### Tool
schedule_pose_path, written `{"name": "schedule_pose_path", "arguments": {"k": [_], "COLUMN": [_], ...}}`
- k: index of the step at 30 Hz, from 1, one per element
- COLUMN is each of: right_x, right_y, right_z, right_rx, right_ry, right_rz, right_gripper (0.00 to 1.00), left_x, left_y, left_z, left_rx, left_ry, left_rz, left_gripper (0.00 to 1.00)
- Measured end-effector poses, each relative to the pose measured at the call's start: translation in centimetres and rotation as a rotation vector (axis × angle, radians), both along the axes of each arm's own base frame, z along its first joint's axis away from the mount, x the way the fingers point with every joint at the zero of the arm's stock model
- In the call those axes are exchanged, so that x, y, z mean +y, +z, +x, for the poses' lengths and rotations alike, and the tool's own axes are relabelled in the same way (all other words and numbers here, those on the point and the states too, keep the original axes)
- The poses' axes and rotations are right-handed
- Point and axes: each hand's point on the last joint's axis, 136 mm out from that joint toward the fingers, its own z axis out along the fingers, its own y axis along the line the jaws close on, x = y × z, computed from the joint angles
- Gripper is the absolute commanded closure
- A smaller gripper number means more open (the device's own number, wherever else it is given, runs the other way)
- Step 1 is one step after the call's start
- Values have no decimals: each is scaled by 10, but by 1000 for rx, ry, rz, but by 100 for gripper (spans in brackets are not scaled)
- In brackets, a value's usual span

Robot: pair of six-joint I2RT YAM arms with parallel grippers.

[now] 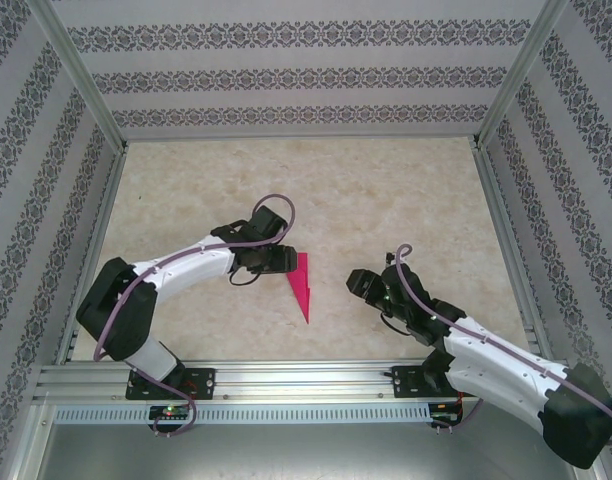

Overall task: Fold a paper plane with a square sheet of paper (pick it up from the middle)
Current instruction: Move a paper plane to the center of the table.

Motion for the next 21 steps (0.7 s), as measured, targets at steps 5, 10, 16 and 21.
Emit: {"name": "schedule_pose_path", "arguments": {"k": [5, 10, 16, 21], "right_x": [-5, -6, -6, -5], "right_y": [-10, -15, -17, -23], "right_z": [-5, -7, -7, -8], "right_rx": [25, 41, 47, 66], "right_ry": [-14, -24, -25, -19], "right_rz": [2, 6, 4, -6], "right_gripper": [38, 37, 36, 35], "left_x": [-9, -23, -34, -33], "left_y": [-10, -13, -28, -38], "left_z": [-1, 4, 3, 0], "left_rx": [28, 38, 79, 112], "left_ry": [-9, -16, -11, 12], "left_rz": [47, 81, 112, 130], "left_gripper": [36, 35, 35, 40]}}
